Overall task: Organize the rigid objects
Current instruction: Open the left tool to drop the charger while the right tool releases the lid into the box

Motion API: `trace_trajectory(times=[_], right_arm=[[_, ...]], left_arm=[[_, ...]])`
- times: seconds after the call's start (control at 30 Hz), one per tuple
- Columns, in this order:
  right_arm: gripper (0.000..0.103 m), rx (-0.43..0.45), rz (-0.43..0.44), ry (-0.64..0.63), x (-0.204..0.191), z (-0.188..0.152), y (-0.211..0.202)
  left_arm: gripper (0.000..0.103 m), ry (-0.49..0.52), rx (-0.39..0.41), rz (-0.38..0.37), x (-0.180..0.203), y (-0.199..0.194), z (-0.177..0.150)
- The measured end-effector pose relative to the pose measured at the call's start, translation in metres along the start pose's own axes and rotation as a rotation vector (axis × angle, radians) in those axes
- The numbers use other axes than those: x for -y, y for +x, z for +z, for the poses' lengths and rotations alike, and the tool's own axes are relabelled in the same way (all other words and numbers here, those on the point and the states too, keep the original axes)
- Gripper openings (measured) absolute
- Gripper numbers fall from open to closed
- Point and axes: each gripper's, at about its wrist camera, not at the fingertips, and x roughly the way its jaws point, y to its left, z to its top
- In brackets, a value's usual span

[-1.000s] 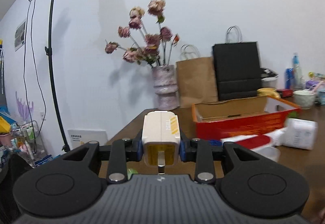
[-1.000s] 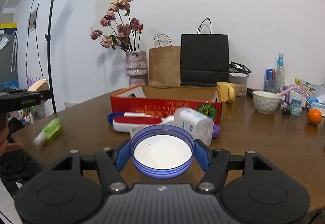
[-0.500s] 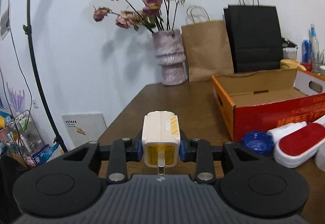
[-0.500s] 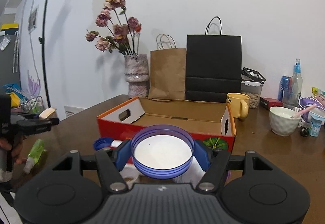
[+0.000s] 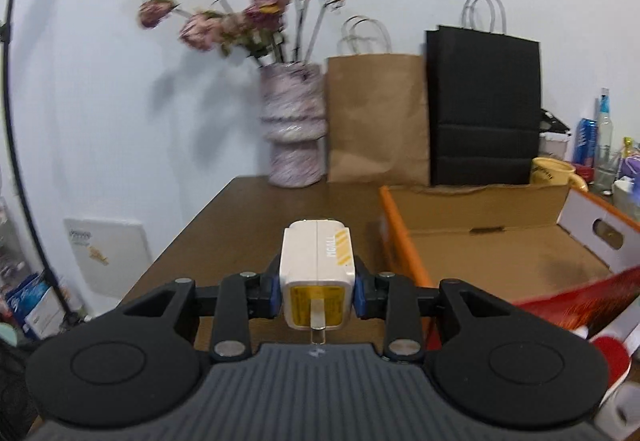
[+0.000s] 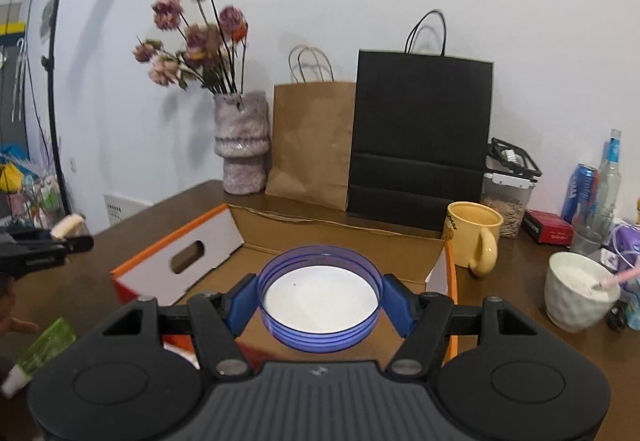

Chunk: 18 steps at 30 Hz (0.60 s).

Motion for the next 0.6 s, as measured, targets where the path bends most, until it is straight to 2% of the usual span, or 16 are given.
trace_trajectory(times=[0.13,0.3,0.43,0.53,0.6], right_arm=[[0.066,-0.077,0.013,0.03,0.012,0.006,0.042],[0.065,-0.173,0.025,0.049,0.02,0.016,0.093],[0.066,-0.232,0.018,0.057,0.026,0.025,0.124],[0.066,-0.277,-0.03,0.038,0.036,0.032,0.149],[0.066,-0.304,-0.061,0.022,0.044,0.034,0.163]], left_arm=[[0.033,-0.009,-0.007,-0.054,0.019,0.017,0.022],[0.033,-0.02,-0.113,-0.159,0.048,0.054,0.053],[0.033,-0.017,-0.233,-0.155,0.069,0.103,0.069],[0.033,-0.004,-0.28,-0.176,0.083,0.13,0.079],[0.037,-0.003,-0.311,-0.156,0.091,0.146,0.086]])
